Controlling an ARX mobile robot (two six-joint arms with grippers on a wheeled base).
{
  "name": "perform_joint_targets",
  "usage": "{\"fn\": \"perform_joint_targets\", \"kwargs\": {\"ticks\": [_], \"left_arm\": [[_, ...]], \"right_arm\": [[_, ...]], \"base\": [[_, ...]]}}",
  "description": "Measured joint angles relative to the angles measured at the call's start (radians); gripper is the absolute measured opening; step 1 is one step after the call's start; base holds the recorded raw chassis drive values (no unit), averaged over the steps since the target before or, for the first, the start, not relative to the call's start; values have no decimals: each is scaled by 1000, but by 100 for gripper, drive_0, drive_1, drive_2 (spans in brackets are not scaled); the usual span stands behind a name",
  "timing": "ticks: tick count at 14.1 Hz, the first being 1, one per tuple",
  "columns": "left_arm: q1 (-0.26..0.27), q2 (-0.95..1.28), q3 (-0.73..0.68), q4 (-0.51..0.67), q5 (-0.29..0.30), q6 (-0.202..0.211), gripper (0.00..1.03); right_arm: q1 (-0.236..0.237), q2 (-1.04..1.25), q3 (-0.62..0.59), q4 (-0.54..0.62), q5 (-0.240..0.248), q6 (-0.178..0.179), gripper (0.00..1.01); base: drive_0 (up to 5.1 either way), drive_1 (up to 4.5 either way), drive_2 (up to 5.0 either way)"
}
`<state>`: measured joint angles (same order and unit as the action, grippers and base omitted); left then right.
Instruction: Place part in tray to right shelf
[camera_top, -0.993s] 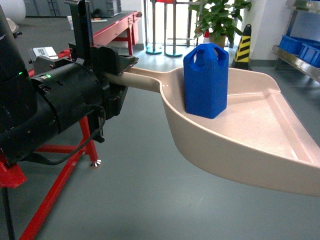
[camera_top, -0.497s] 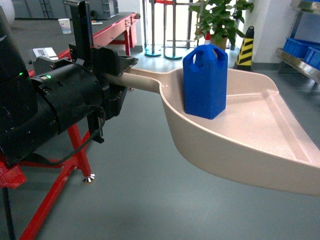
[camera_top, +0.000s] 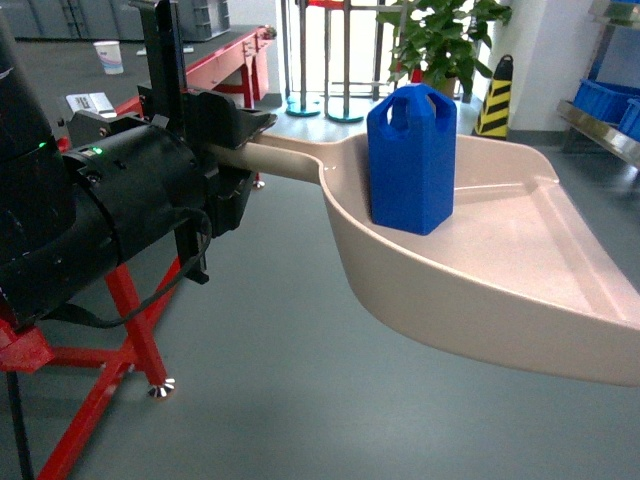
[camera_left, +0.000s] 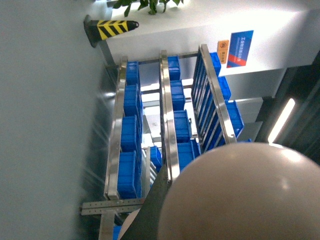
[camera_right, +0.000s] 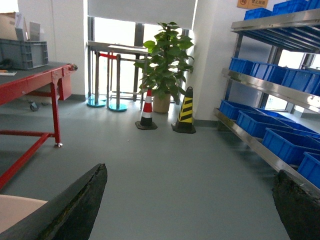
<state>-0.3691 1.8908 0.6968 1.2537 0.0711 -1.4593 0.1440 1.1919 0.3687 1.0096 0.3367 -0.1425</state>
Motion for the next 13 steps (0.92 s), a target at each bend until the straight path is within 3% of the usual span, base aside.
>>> {"fn": "perform_joint_targets", "kwargs": {"ticks": [13], "left_arm": [[0,0,-2,1,-1,0,13]], "right_arm": [[0,-3,0,5,0,0,98]], "base": [[-4,413,-420]]}}
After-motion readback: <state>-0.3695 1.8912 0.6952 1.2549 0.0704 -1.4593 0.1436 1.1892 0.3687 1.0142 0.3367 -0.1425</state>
